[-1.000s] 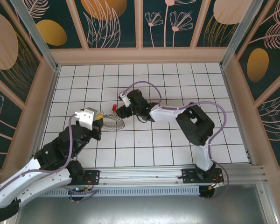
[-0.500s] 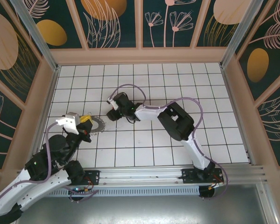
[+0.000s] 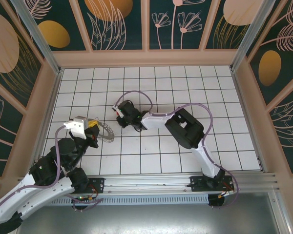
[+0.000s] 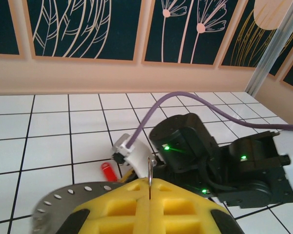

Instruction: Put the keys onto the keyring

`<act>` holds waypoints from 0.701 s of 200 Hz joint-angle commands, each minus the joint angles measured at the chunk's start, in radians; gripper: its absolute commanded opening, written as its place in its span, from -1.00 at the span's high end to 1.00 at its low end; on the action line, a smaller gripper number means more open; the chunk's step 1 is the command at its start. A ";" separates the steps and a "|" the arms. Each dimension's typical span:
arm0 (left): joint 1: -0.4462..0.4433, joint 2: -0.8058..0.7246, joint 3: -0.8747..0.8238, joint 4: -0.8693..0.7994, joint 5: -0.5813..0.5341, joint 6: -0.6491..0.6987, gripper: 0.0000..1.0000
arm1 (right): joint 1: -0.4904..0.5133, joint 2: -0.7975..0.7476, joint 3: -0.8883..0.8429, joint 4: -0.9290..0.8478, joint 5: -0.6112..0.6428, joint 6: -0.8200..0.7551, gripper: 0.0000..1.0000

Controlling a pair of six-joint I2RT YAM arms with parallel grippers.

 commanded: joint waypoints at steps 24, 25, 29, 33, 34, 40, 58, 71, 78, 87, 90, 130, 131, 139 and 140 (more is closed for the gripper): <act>-0.004 -0.007 0.010 0.041 -0.007 0.017 1.00 | -0.051 -0.114 -0.199 -0.021 -0.015 0.036 0.90; -0.004 -0.007 0.010 0.041 -0.006 0.018 1.00 | -0.051 -0.116 -0.205 -0.019 -0.014 0.036 0.90; -0.004 -0.004 0.010 0.042 -0.005 0.018 1.00 | -0.052 -0.129 -0.224 -0.014 -0.015 0.036 0.90; -0.003 -0.001 0.010 0.042 -0.001 0.019 1.00 | -0.052 -0.141 -0.243 -0.009 -0.016 0.037 0.92; -0.004 -0.001 0.011 0.042 -0.001 0.019 1.00 | -0.052 -0.145 -0.248 -0.008 -0.016 0.037 0.92; -0.003 0.004 0.012 0.041 0.001 0.018 1.00 | -0.053 -0.166 -0.277 0.002 -0.017 0.037 0.93; -0.003 0.021 0.015 0.043 0.009 0.022 1.00 | -0.054 -0.241 -0.379 0.040 -0.030 0.034 0.99; -0.004 0.034 0.020 0.045 0.016 0.024 1.00 | -0.055 -0.297 -0.453 0.060 -0.031 0.035 1.00; -0.004 0.042 0.024 0.045 0.020 0.029 1.00 | -0.057 -0.329 -0.491 0.070 -0.051 0.035 1.00; -0.003 0.055 0.029 0.045 0.022 0.033 1.00 | -0.057 -0.372 -0.527 0.076 -0.068 0.035 1.00; -0.003 0.058 0.031 0.046 0.025 0.035 1.00 | -0.057 -0.383 -0.535 0.075 -0.072 0.032 1.00; -0.003 0.089 0.047 0.029 0.015 0.010 1.00 | -0.059 -0.388 -0.432 0.009 -0.110 0.025 0.31; -0.003 0.089 0.047 0.029 0.015 0.009 1.00 | -0.058 -0.383 -0.426 0.007 -0.112 0.026 0.30; -0.004 0.084 0.045 0.024 0.017 -0.009 1.00 | -0.059 -0.352 -0.373 -0.007 -0.119 0.023 0.21; -0.004 0.081 0.045 0.024 0.018 -0.011 1.00 | -0.059 -0.346 -0.365 -0.009 -0.120 0.023 0.20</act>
